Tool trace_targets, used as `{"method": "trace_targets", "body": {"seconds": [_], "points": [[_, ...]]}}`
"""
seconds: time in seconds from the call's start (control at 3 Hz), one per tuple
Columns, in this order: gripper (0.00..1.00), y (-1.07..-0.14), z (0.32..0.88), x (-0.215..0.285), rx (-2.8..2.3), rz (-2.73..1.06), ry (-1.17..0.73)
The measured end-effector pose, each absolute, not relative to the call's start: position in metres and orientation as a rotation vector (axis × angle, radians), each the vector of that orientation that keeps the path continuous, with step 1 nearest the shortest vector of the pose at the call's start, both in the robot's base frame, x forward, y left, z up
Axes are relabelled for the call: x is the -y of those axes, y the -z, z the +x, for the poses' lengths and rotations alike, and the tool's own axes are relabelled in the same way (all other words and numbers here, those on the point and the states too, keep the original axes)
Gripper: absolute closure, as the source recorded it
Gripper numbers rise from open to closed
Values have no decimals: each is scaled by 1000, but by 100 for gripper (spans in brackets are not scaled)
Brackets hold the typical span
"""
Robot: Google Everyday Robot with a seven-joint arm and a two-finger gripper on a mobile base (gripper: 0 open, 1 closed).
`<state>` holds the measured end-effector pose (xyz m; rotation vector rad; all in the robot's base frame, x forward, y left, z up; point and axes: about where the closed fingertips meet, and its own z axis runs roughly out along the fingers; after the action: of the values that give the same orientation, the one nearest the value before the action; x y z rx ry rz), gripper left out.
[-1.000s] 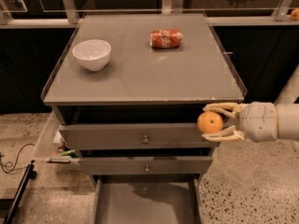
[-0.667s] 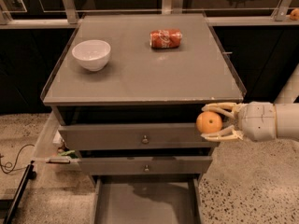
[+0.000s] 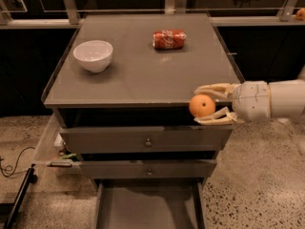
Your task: Pick orange from bottom drawer and place on counter
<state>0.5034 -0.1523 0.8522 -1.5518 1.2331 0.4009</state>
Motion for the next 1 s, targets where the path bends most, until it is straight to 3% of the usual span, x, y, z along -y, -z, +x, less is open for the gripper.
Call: {"method": "trace_targets", "body": {"seconds": [1.0], "points": [[100,-952,571,82,-1158,-1605,-421]]}}
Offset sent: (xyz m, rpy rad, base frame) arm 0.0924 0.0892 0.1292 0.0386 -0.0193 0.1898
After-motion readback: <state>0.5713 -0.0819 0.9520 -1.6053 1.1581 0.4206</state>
